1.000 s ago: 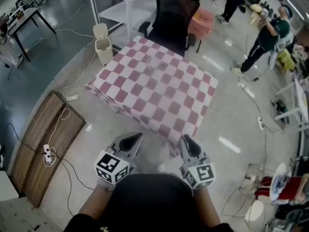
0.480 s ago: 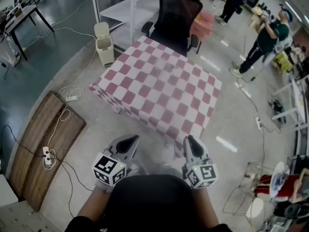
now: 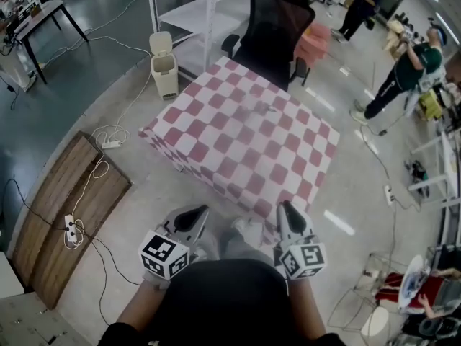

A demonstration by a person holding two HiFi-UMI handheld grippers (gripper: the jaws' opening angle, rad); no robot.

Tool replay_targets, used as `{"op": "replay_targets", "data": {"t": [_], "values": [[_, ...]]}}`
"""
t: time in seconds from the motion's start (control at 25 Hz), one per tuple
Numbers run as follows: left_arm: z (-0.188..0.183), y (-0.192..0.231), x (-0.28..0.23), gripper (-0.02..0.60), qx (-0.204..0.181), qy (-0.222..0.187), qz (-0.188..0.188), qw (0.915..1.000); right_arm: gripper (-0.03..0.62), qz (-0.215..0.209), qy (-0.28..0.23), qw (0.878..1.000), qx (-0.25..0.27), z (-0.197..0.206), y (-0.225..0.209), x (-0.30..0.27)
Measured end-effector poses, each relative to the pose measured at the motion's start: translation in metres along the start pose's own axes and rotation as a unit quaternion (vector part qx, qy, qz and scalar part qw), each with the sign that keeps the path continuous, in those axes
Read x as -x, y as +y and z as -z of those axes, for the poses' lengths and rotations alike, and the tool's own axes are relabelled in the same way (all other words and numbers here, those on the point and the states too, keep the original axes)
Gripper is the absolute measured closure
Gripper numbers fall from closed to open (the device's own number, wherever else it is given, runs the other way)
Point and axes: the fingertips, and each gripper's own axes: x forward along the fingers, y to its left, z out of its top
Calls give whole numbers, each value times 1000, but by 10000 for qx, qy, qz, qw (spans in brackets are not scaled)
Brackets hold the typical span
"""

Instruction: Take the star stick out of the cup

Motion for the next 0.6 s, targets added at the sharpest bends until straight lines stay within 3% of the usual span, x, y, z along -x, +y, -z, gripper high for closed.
{"op": "replay_targets", "data": {"t": [0.6], "values": [[-57,25,-103,541,-224,99,-369,9990,536,-481,-27,9987,-159,-28,-82,-83]]}}
